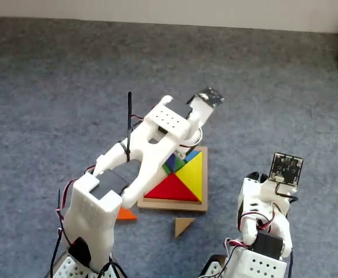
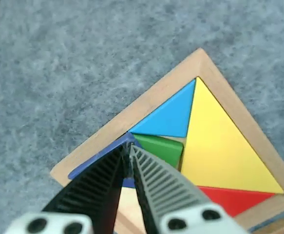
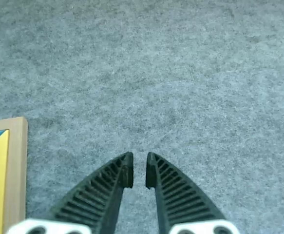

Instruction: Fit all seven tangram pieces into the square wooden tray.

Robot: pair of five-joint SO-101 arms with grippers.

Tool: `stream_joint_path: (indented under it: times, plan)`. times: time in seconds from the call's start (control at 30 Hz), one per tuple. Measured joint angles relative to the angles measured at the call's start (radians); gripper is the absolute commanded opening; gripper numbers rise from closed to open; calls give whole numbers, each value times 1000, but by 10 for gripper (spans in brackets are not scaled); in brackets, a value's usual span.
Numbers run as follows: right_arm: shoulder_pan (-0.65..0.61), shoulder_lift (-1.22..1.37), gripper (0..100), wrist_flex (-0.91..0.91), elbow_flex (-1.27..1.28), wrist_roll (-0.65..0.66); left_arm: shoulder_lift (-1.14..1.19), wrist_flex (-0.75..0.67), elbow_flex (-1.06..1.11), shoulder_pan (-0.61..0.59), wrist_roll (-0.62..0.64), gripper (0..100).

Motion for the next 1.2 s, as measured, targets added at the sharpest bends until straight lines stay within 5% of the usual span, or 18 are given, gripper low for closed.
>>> stream_joint_path:
  times: [0.9, 1.2]
  plan:
    - [0, 0, 54, 0, 0, 0, -161, 55, 0, -86, 460, 7]
    - [0, 0, 54, 0, 0, 0, -167, 55, 0, -87, 491, 6]
